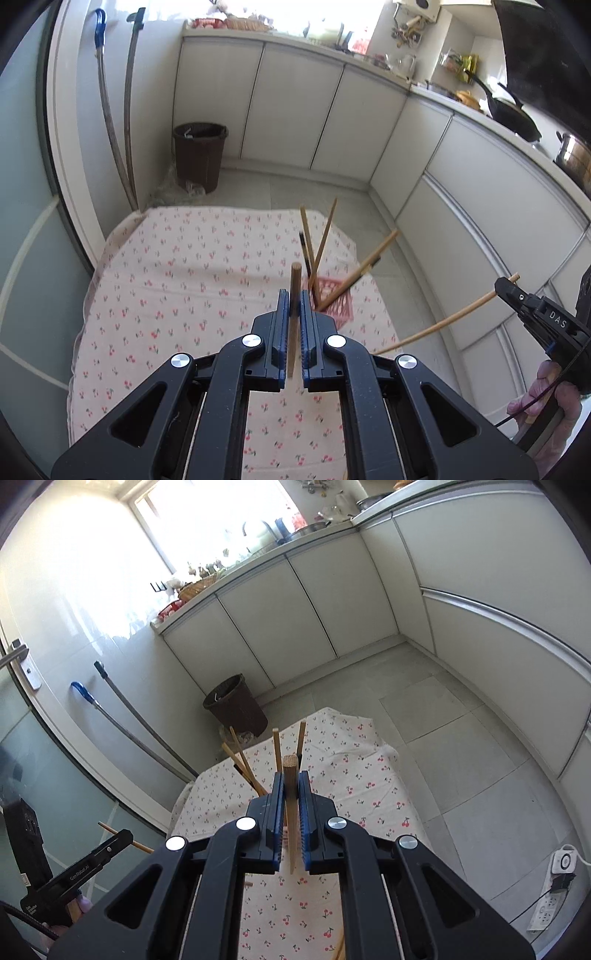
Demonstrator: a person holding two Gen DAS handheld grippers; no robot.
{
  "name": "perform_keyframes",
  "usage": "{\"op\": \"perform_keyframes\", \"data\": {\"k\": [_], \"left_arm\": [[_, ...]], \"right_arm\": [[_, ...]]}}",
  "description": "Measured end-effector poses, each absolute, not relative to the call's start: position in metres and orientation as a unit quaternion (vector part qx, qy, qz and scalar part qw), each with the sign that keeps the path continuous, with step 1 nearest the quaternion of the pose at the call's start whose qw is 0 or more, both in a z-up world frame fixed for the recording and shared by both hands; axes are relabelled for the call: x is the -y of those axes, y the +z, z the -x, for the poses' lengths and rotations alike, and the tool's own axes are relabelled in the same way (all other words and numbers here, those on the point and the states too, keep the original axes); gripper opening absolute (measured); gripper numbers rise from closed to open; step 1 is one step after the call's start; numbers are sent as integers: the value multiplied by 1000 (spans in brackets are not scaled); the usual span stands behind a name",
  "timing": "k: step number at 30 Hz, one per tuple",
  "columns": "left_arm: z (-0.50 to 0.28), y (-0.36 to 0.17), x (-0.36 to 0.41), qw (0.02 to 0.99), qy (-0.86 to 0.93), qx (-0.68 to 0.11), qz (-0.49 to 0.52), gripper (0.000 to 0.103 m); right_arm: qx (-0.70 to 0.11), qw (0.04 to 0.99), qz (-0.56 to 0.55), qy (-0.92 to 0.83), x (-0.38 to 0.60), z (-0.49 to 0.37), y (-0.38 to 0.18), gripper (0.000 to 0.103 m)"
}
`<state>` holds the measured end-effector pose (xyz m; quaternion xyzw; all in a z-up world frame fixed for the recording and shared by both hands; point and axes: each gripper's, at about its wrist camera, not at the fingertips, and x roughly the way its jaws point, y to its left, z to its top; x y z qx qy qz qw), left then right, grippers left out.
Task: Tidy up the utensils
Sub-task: 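Carry both wooden chopsticks up over the pink basket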
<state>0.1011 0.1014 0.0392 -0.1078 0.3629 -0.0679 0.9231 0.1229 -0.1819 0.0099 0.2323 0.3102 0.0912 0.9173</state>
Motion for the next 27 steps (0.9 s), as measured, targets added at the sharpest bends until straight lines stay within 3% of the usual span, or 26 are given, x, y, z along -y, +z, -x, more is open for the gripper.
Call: {"op": "perform_keyframes", "data": {"k": [13,21,25,27], "left_arm": [[-145,100,-70,949,-69,-281,128,5],[-191,74,-47,941,-52,-318,102,6],[-183,67,-63,939,-48,-312,137,21],[-172,71,-73,941,-37,-303,147,21]], "right_arm": [[-242,933,-247,97,201,-149,63,8],[-257,925,-260,105,204,-169,52,8],[-260,924,-260,103,202,-174,50,8],[-258,926,-256,99,200,-174,50,8]]}}
